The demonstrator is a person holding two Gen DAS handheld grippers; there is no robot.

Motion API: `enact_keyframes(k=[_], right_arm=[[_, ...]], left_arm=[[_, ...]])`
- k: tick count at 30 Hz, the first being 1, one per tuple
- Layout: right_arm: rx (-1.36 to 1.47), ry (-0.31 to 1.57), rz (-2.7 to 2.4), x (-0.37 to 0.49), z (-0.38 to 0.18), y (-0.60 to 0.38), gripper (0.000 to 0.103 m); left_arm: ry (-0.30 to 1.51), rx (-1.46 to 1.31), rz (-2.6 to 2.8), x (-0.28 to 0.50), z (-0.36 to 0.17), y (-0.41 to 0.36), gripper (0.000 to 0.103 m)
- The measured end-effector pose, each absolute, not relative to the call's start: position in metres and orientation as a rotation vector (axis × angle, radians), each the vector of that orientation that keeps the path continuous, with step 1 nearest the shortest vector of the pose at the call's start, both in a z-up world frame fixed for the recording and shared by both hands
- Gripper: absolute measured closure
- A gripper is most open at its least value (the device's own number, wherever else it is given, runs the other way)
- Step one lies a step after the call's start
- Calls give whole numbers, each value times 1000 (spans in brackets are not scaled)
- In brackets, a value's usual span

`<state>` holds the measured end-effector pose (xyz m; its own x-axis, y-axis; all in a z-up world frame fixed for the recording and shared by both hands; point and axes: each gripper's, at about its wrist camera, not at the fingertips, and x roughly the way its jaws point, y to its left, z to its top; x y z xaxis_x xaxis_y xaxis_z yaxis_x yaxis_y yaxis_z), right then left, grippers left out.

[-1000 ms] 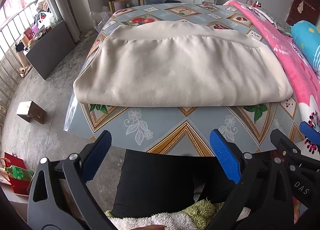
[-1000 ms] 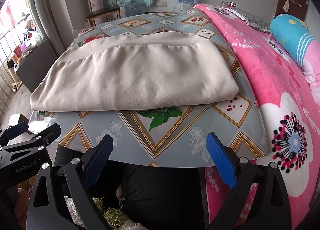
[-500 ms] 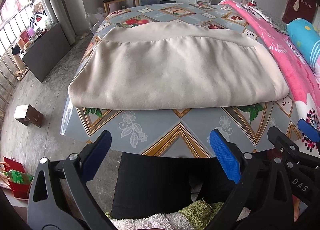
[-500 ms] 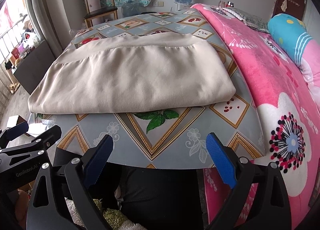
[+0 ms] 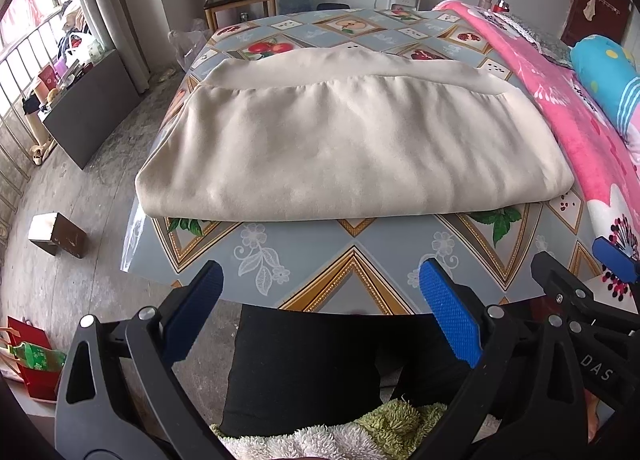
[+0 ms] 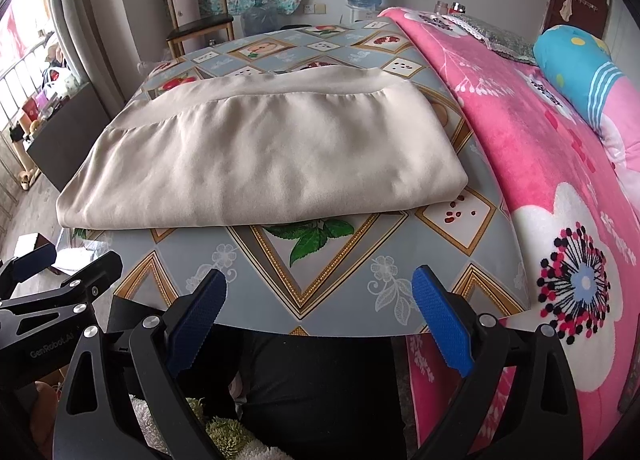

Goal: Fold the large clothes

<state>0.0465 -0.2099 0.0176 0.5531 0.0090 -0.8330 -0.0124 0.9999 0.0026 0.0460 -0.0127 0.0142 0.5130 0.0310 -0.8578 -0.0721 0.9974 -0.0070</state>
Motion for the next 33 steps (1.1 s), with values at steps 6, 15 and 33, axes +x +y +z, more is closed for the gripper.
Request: enact_keyframes(k=[6,15,33], right_arm=[[-5,987,12,47,17,-210,11],[-6,988,10,47,17,-210,11],[-6,990,9,47,16,-212,11]], left_arm=[[1032,-45,62,46,14,-13,8],[1033,-44,62,47,15,-15,8],[1034,-46,59,46,14,-15,8]])
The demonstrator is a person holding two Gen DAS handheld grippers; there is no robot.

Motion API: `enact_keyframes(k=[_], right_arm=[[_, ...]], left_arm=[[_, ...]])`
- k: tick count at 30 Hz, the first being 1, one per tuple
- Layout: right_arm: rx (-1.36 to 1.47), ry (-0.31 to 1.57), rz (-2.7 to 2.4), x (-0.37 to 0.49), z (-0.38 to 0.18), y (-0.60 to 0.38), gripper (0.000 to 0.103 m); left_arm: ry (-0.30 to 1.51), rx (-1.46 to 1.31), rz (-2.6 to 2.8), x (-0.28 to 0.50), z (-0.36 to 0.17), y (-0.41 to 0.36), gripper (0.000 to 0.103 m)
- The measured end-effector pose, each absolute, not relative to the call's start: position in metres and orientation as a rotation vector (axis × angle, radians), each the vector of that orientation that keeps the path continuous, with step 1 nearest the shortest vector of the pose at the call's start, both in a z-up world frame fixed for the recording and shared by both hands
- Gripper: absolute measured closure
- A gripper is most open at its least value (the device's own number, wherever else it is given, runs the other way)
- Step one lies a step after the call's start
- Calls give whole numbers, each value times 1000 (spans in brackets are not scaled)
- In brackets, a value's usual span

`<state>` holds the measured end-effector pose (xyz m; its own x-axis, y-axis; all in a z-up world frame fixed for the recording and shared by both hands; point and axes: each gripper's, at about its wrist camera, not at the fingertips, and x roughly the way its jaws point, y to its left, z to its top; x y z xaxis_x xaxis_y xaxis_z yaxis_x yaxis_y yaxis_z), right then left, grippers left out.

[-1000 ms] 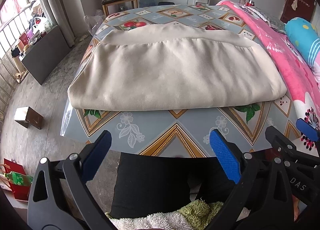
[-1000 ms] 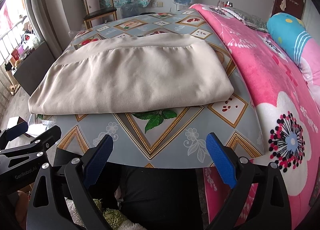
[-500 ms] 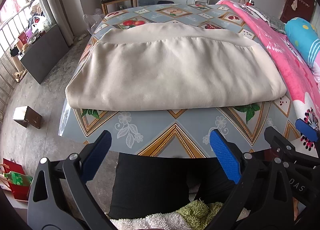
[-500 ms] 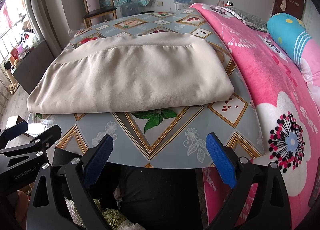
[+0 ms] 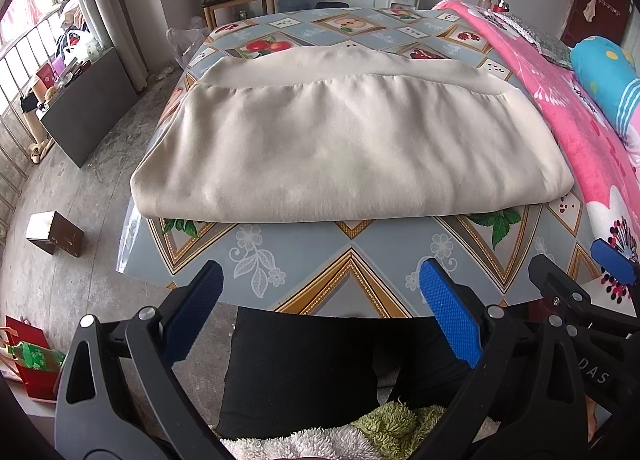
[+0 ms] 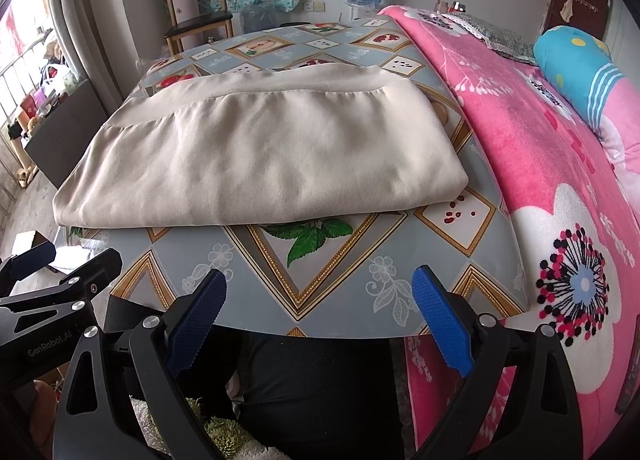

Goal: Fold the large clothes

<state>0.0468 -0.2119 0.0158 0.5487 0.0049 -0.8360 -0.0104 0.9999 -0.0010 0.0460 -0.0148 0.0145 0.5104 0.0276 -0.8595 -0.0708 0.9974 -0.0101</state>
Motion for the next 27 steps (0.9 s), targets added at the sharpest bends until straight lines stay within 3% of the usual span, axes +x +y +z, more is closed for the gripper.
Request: enact_keyframes(k=[27], right_arm=[[-21,991,20,48,17,-209,11]], left_arm=[[1030,-46,59,48,17,-14,8]])
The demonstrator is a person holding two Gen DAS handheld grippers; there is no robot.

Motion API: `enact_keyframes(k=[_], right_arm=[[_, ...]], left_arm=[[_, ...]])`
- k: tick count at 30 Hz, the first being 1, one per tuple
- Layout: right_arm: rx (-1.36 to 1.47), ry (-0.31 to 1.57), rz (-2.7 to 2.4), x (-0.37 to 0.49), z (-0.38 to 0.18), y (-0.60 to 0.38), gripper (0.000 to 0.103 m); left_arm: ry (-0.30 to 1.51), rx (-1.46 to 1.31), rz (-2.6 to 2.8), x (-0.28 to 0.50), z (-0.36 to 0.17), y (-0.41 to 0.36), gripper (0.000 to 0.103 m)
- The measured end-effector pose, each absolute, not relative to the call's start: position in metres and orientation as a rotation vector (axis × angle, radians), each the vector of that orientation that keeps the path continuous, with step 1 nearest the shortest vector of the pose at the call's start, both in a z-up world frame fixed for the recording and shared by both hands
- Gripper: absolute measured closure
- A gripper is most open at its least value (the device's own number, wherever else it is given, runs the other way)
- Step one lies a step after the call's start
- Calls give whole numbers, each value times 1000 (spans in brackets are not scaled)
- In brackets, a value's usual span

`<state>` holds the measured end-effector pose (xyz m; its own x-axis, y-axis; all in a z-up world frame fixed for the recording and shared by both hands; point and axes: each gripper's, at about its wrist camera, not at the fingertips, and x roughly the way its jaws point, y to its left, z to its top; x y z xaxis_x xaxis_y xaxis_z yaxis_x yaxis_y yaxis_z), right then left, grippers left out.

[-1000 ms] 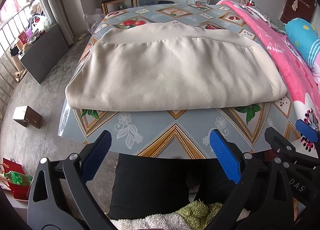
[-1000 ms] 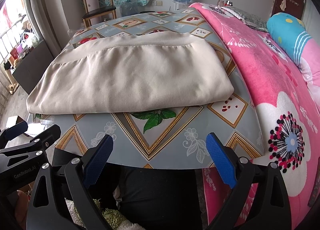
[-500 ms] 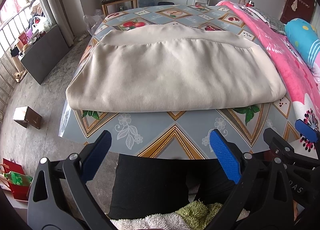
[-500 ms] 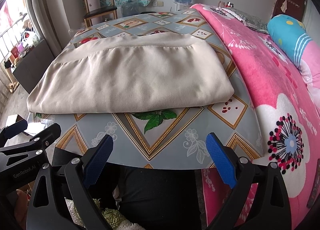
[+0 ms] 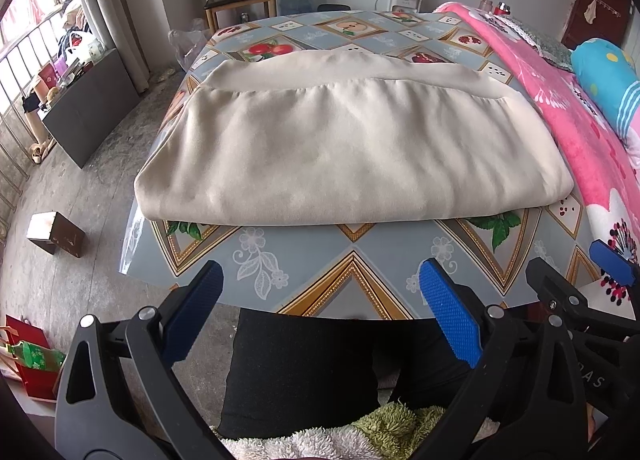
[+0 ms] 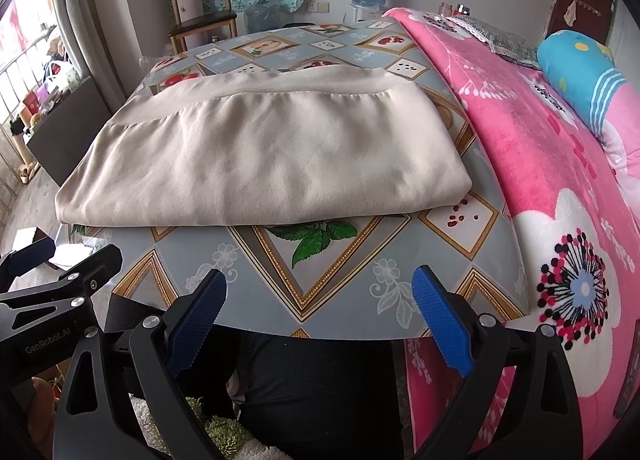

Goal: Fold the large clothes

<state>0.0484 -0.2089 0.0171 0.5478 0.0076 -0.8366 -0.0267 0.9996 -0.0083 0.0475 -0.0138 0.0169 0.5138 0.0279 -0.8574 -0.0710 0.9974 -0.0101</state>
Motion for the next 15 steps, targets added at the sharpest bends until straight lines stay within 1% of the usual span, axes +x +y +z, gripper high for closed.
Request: enact_keyframes(k=[15], right_arm=[[-19,992,21,48,17,-209,11]], left_arm=[[1030,-46,60,48,16,-14,8]])
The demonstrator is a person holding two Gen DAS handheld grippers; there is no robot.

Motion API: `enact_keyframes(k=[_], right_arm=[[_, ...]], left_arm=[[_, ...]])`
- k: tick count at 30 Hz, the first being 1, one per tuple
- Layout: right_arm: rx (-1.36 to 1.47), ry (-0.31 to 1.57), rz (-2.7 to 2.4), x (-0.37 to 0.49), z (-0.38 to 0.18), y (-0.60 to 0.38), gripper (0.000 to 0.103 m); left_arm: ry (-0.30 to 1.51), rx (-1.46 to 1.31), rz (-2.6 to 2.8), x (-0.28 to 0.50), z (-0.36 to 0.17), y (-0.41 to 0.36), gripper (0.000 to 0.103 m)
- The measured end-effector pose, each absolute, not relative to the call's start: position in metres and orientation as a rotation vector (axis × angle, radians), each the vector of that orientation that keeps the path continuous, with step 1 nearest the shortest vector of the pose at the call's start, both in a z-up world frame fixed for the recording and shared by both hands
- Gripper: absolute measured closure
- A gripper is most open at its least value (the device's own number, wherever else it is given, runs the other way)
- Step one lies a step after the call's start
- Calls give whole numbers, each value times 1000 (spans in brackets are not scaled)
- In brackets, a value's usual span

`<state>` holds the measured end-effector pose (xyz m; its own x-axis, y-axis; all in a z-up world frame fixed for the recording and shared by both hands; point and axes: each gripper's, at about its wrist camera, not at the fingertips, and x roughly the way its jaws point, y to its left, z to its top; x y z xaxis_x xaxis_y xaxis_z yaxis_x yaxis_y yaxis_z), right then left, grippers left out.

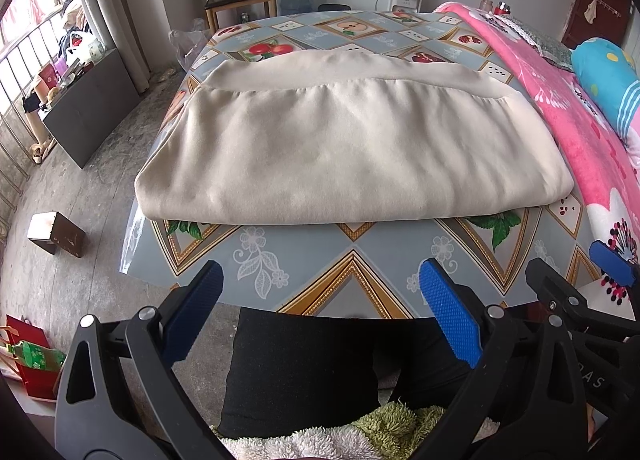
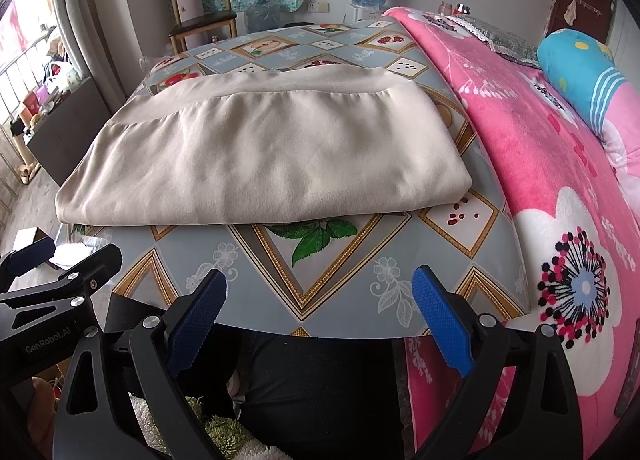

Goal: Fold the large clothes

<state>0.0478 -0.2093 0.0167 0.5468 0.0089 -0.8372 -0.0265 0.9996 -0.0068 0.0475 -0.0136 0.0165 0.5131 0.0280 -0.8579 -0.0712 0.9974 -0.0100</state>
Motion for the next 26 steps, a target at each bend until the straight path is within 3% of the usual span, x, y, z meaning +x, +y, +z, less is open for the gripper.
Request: enact_keyframes(k=[26], right_arm=[[-13,995,21,47,14,-211,11]], left_arm=[[1032,-45,61,48,16,-13,8]])
